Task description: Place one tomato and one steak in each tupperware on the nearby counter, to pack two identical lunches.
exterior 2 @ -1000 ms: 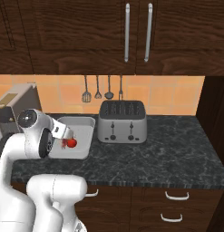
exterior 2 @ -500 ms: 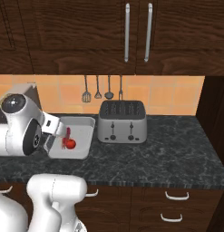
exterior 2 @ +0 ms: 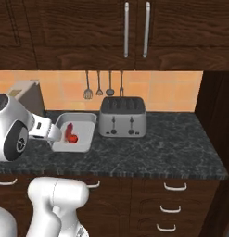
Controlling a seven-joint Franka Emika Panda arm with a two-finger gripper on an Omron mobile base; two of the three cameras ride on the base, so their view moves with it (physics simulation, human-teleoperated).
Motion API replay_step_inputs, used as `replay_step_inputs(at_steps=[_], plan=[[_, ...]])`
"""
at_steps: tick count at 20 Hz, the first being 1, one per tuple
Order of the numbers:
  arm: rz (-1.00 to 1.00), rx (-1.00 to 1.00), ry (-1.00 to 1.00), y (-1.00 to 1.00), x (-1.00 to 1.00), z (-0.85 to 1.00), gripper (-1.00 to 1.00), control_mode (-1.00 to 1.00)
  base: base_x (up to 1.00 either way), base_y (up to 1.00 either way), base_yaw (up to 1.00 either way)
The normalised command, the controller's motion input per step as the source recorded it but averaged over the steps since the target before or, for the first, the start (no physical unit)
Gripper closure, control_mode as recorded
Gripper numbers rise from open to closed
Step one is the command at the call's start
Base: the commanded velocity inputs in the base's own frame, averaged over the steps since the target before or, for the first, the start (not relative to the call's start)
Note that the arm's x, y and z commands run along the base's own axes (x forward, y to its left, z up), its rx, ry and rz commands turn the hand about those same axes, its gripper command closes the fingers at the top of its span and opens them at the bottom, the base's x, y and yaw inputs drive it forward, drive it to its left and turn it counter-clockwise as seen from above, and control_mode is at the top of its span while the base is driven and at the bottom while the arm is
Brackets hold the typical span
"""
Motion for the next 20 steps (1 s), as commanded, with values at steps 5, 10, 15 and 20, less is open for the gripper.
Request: replay_step_inputs(at_steps=[5, 10, 15, 20], plan=[[0.00, 0.00, 0.00, 0.00, 0.00, 0.00, -1.00, 1.00, -0.72, -0.99, -0.12], [0.00, 0.00, 0.00, 0.00, 0.00, 0.00, -1.00, 1.00, -0.56, -1.00, -0.12], [0.00, 0.00, 0.00, 0.00, 0.00, 0.00, -1.00, 1.00, -0.26, -0.90, -0.10], [0.00, 0.00, 0.00, 0.00, 0.00, 0.00, -1.00, 1.00, -0.12, -0.87, -0.08]])
